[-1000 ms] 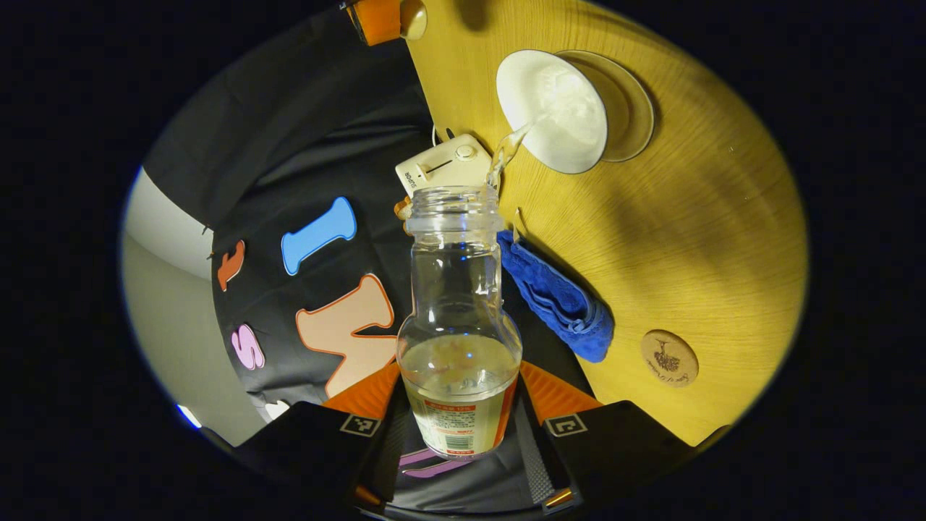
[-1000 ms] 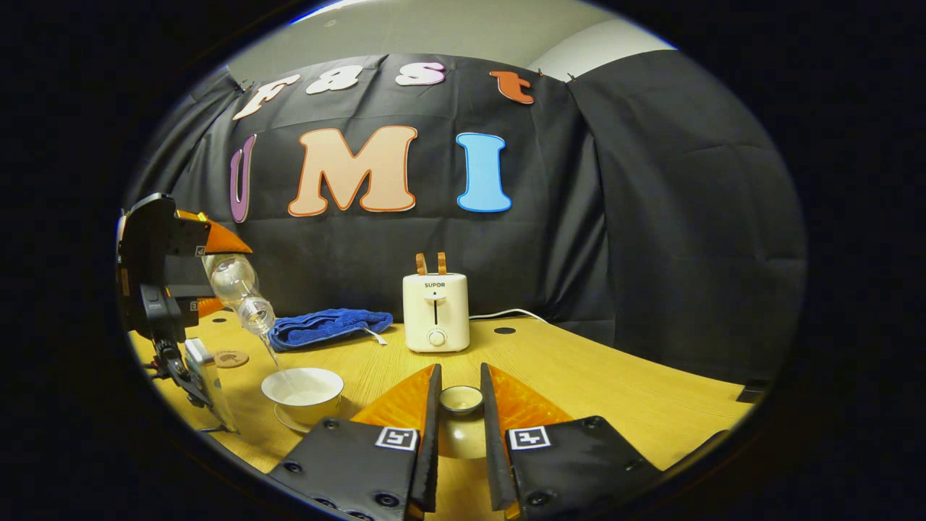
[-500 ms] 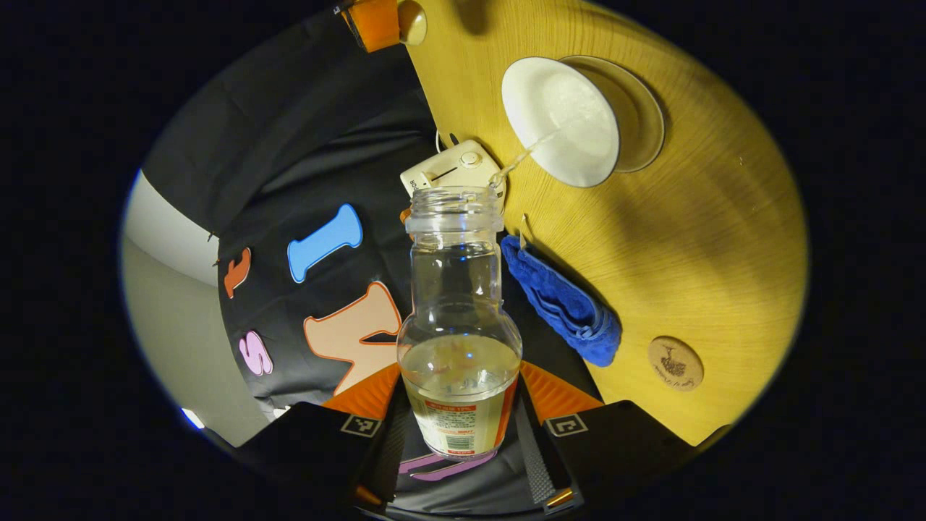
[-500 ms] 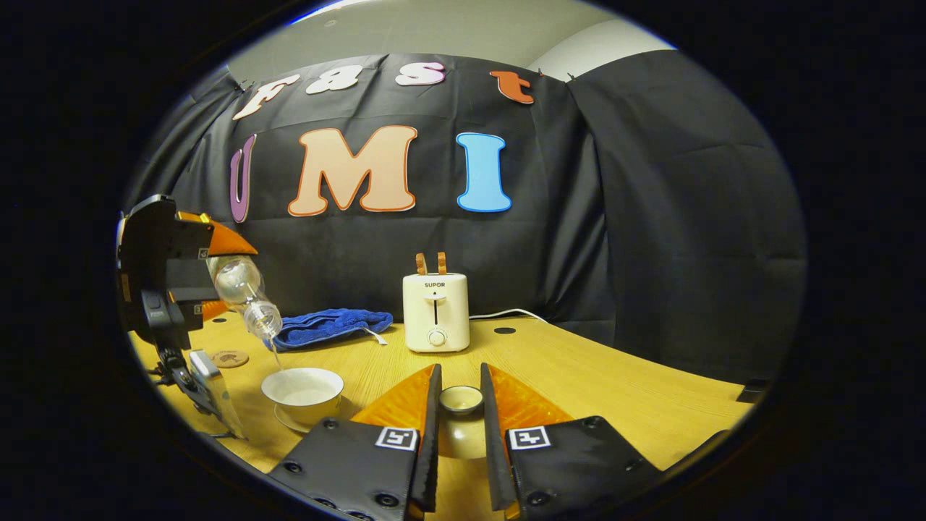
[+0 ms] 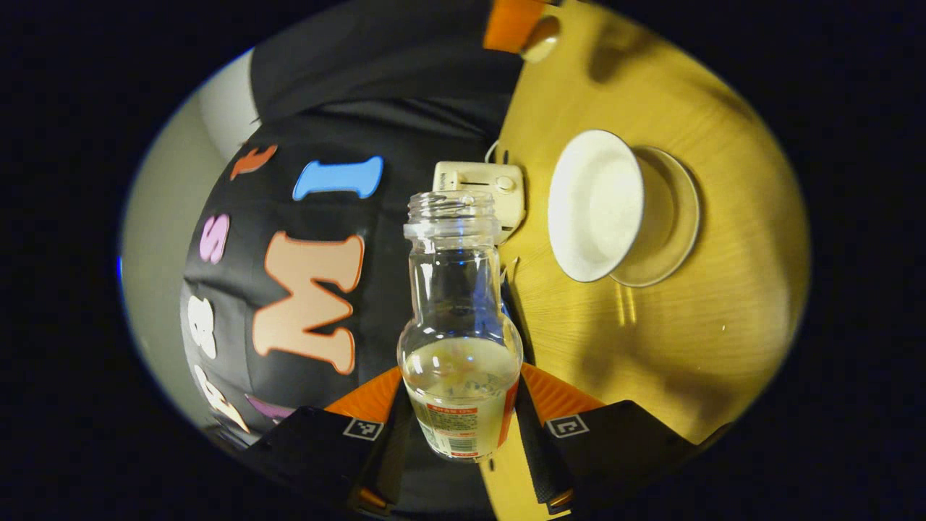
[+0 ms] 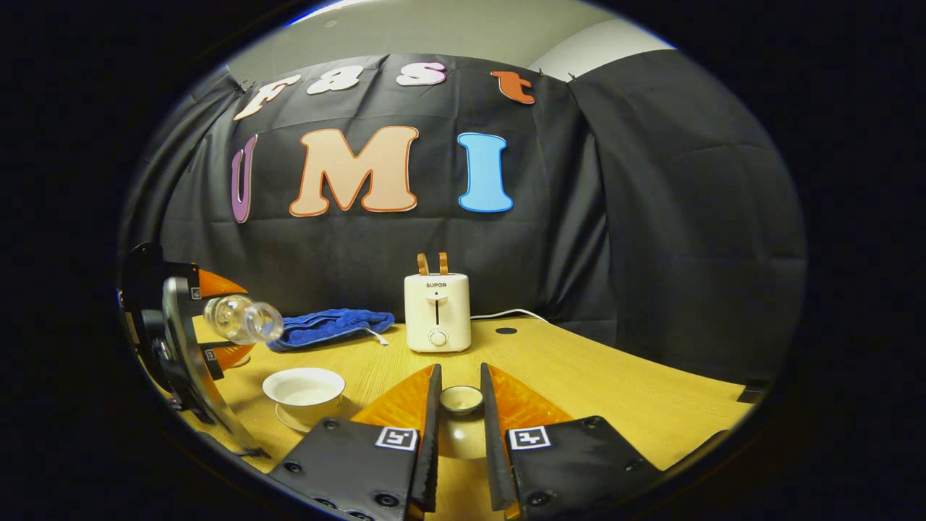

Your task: Open the teacup lid with one hand, grasp the water bottle and pour water into the teacup with the other hand; after pouring, place the water bottle on the coaster and then close the teacup lid.

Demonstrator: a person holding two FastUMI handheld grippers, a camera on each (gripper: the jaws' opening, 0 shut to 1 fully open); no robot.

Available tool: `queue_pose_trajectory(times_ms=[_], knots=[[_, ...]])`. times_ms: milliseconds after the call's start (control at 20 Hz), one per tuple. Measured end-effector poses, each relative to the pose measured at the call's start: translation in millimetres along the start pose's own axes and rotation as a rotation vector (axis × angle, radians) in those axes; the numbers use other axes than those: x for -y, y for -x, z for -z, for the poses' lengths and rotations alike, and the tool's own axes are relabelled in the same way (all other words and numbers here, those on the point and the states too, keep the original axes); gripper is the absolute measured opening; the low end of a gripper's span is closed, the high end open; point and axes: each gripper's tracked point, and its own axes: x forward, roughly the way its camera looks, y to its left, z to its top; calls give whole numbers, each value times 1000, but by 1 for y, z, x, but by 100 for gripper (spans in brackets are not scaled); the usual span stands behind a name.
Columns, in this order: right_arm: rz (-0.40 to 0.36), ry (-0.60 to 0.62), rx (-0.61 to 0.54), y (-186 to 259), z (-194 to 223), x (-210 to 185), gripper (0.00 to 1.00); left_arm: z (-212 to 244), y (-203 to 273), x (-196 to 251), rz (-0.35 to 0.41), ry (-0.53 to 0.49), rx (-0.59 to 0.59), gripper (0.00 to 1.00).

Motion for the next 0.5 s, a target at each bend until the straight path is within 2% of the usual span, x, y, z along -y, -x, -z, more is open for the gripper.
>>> queue_pose_trajectory(times_ms=[200,500], knots=[[2,1,0,0,0,1,31,9,10,-21,-50,370,22,66],[4,1,1,0,-1,0,31,64,15,-43,-140,799,-22,65]])
